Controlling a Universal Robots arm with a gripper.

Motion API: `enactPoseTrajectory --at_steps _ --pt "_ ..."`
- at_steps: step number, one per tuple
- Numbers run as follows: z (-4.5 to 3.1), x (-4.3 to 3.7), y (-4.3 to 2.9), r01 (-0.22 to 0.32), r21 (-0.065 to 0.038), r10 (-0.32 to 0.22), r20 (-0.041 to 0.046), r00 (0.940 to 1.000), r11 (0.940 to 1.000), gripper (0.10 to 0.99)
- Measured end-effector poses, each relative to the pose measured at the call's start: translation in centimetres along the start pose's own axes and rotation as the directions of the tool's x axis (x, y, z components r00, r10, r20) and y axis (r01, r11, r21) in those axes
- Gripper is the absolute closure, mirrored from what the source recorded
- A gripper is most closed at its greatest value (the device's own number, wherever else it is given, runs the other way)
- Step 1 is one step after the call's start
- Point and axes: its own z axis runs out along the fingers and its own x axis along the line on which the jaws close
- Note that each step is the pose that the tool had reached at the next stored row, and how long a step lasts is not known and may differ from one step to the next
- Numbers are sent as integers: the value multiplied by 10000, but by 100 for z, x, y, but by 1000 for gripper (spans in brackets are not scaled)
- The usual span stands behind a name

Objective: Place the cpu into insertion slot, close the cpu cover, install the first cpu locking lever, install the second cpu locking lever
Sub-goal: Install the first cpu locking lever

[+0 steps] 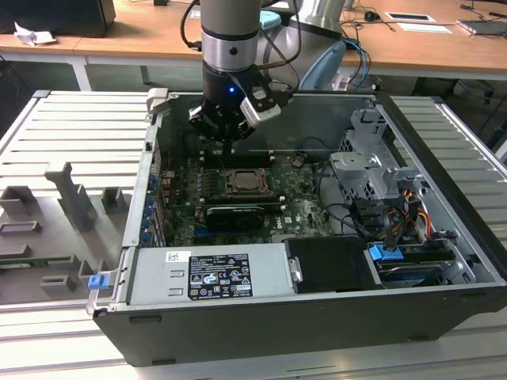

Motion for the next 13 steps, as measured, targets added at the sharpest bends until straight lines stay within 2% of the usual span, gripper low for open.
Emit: enactPoseTrajectory --at_steps 1,3,6,8,13 --pt "3 32 2 1 -1 -1 2 10000 10000 980" --pt "22 174 13 4 -2 -4 9 10000 10000 980" --pt "40 255 24 11 -3 -11 11 10000 10000 980" --pt "59 291 44 23 -3 -23 8 10000 10000 980" --pt "84 306 142 27 -18 -27 10 10000 10000 980"
